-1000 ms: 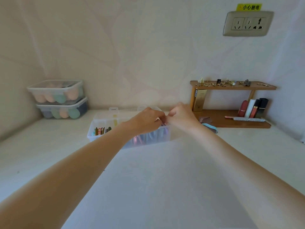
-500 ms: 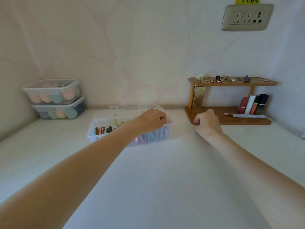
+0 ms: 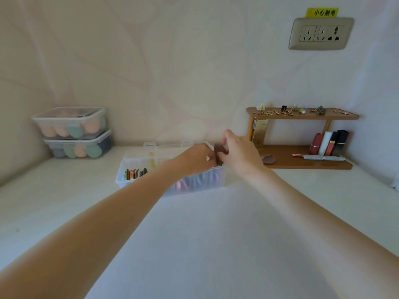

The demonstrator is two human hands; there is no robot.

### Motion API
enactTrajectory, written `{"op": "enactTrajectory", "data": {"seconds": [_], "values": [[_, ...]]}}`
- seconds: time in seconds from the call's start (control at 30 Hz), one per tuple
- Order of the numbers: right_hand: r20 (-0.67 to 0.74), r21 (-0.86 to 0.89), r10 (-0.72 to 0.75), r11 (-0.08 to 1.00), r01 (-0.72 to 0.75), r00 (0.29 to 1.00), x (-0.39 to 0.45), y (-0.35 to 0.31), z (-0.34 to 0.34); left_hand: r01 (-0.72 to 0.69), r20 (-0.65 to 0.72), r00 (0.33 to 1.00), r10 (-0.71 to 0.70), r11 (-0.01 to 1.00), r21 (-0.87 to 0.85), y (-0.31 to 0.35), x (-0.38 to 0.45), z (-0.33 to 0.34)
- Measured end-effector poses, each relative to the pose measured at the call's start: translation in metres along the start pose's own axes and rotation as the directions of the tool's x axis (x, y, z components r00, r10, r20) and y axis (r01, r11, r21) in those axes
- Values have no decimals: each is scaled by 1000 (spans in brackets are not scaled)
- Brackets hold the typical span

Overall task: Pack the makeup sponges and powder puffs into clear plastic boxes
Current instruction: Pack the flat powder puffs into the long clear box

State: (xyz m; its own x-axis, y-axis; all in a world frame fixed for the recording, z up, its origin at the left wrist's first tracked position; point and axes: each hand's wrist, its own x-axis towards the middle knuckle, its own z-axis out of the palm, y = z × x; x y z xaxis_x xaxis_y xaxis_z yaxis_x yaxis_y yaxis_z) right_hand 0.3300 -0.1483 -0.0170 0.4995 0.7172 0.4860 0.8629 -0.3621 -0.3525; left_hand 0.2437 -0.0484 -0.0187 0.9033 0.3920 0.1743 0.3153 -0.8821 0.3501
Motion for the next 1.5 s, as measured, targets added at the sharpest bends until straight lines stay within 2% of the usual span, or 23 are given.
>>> {"op": "enactTrajectory", "data": {"seconds": [0.1,0.23,0.47,0.6,0.7,0.87,1.0,1.1,1.17,1.23,1.27,1.37,1.5], "values": [[22,-95,-15,995,17,1000,-2,-4,0,-7,-41,999,6,1000,-9,-1,0,1],[134,-108,-7,994,22,991,-2,-6,4,-18,-53,998,19,1000,11,-4,1,2],[265,-80,77,995,-57,961,2,-6,-4,-27,-46,999,29,999,42,-7,2,3],[339,-4,138,989,-146,931,11,-4,-3,-28,-25,999,30,997,69,-7,3,2],[395,-38,196,980,-197,897,19,-7,-2,-21,-16,1000,22,998,67,-7,3,1],[401,-244,172,967,-76,900,27,-19,0,-17,-72,997,23,996,87,-4,1,4],[413,-290,149,957,-25,899,27,-21,5,-33,-99,994,43,995,95,-2,-2,7],[497,-224,206,969,-105,843,30,-15,2,-52,-112,992,62,995,84,-5,-2,6],[451,-46,207,977,-209,868,32,-5,-7,-65,-103,992,67,998,24,-8,1,3],[286,137,217,955,-263,934,34,10,-16,-69,-93,993,66,997,-35,-12,2,-2],[198,160,243,948,-275,950,35,20,-19,-73,-89,994,68,995,-60,-13,3,-4],[121,-10,343,939,-344,932,33,49,-13,-85,-56,995,79,990,-113,-13,7,-7],[253,-236,448,888,-394,858,18,72,9,-87,19,996,88,995,-50,-12,16,-6]]}}
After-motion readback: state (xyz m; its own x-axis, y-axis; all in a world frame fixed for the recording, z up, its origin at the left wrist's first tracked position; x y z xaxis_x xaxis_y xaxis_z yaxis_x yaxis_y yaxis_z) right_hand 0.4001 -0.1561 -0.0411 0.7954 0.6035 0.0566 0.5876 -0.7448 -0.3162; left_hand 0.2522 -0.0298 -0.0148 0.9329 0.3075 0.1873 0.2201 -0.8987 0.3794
